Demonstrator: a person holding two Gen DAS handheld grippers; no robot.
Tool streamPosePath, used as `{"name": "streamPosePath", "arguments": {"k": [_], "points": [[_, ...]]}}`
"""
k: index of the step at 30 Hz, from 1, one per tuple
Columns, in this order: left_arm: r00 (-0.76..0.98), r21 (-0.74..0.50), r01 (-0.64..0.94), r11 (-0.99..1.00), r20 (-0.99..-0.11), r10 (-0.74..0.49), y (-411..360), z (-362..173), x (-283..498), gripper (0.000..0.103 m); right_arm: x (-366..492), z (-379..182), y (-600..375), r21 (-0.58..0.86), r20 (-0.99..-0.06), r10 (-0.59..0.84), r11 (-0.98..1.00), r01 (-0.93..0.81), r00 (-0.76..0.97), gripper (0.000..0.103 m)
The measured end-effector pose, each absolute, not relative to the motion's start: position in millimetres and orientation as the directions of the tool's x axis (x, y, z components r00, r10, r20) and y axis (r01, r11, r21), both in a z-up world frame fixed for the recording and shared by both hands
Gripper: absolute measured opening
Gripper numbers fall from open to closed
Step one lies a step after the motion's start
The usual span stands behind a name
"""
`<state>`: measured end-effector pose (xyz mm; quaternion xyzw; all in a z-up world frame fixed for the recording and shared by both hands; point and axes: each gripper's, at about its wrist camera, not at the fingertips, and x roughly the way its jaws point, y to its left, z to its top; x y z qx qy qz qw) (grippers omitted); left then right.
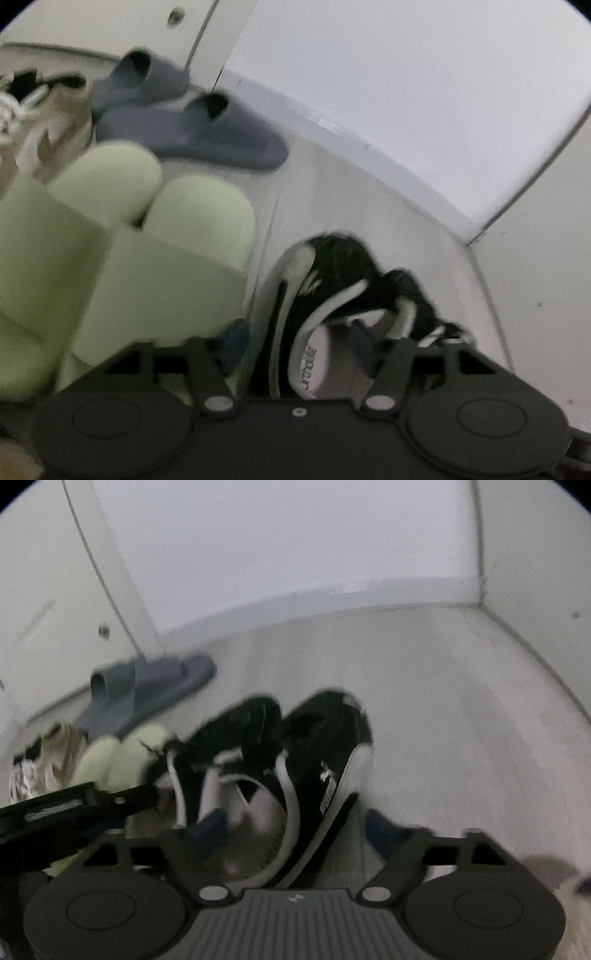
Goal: Organize scattered shoes
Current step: 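Set the Puma sneaker down beside its pair and open the right tool, then move the right tool to a black sneaker and grasp it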
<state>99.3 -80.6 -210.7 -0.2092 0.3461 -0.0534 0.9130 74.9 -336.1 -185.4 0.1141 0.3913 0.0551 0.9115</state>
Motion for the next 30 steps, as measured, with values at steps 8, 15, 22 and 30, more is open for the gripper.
{"name": "streamPosePath", "arguments": {"k": [8, 15, 22, 30], "points": [[0.811, -0.277, -0.018, 0.961, -0.566, -0.148, -50, -201, 75, 0.084, 51, -198, -270, -0.031, -0.782, 0.082, 0.985, -0.170, 0.618, 0.098], [0.812, -0.230, 0.067, 0.971, -0.552, -0.187, -60, -207, 77, 0.084, 57, -205, -262, -0.218, -0.756, -0.077, 0.966, -0.140, 0.650, 0.099], [0.804, -0.253, 0.057, 0.966, -0.563, -0.194, -59, -211, 78, 0.084, 67, -200, -301, -0.292, -0.695, -0.360, 0.932, 0.214, 0.622, 0.079], [0.814, -0.270, 0.050, 0.961, -0.547, -0.196, -58, -212, 80, 0.084, 57, -194, -305, 0.004, -0.729, -0.081, 0.992, 0.123, 0.679, 0.026]]}}
